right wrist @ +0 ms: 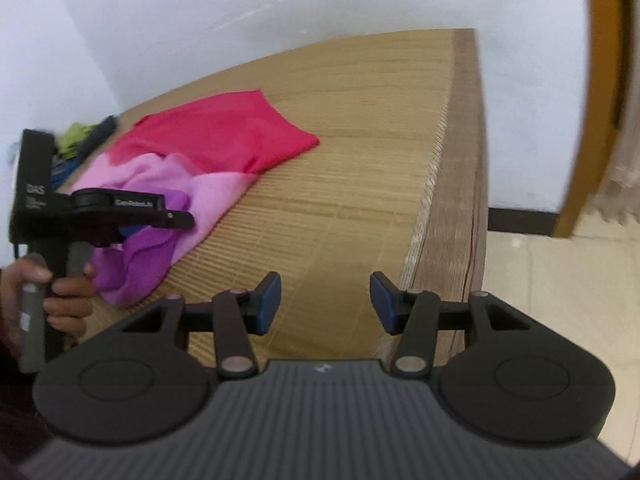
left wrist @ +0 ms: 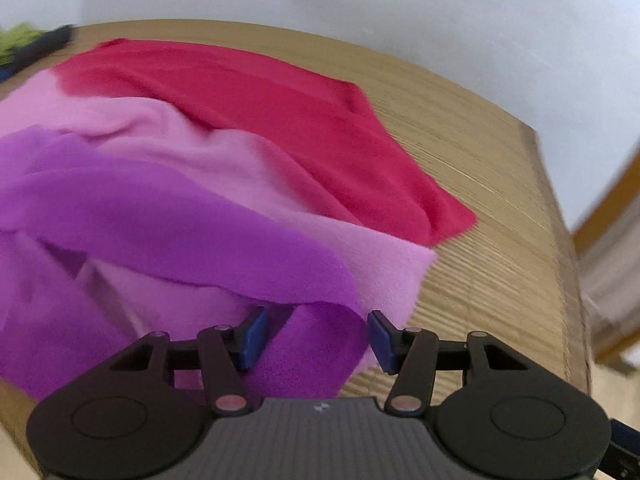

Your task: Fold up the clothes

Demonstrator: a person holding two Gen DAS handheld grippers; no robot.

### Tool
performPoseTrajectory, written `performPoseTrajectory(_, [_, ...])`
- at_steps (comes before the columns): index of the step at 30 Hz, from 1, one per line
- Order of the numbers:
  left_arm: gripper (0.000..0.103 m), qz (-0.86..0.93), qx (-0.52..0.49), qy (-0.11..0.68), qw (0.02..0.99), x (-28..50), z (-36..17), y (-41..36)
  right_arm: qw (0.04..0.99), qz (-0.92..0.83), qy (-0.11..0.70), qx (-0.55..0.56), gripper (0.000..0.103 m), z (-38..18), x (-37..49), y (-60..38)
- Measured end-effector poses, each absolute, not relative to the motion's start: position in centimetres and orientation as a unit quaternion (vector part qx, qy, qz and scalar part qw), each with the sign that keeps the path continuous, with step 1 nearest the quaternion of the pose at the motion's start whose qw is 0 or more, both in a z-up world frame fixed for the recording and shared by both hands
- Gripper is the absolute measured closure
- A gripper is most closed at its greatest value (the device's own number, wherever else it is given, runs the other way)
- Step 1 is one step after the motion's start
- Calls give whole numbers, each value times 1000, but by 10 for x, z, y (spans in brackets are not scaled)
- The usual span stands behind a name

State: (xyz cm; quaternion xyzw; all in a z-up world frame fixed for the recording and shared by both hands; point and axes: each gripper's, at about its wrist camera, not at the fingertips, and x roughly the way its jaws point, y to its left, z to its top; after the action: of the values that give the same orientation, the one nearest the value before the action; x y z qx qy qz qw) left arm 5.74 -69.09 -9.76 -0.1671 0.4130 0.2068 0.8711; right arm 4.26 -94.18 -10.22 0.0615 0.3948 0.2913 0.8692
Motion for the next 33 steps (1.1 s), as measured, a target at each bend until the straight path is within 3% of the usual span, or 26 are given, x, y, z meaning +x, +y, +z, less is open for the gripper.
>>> performPoseTrajectory(1, [50, 236, -163, 407, 867, 57, -98, -696, 863, 307, 397, 55, 51, -104, 52, -949])
performPoseTrajectory(3, [68, 290, -159, 398, 856, 57, -101, -706, 848, 341, 404, 40, 51, -108, 71, -964])
performPoseTrajectory(8, [81, 387, -169, 384, 821, 59, -101, -729, 819, 408, 404, -5, 49, -113, 122, -998])
performPoseTrajectory(13, [83, 420, -201, 373, 802, 59, -94, -737, 763, 474, 436, 63, 49, -113, 183, -971])
performPoseTrajectory(20, [76, 430, -233, 350, 799, 70, -103, -735, 682, 485, 521, 168, 49, -142, 262, -875])
performPoseTrajectory(22, [80, 447, -247, 342, 789, 70, -106, -733, 663, 469, 551, 191, 49, -152, 279, -858])
performPoseTrajectory(24, [93, 459, -254, 336, 782, 68, -104, -733, 645, 457, 577, 205, 49, -162, 292, -842])
performPoseTrajectory(31, [98, 503, -339, 285, 742, 47, -95, -731, 609, 457, 596, 254, 53, -177, 319, -802])
performPoseTrajectory(32, [99, 512, -347, 281, 734, 46, -94, -733, 616, 466, 587, 242, 57, -175, 322, -796])
performPoseTrajectory(33, [99, 524, -352, 274, 725, 43, -91, -735, 621, 473, 583, 226, 73, -173, 325, -790])
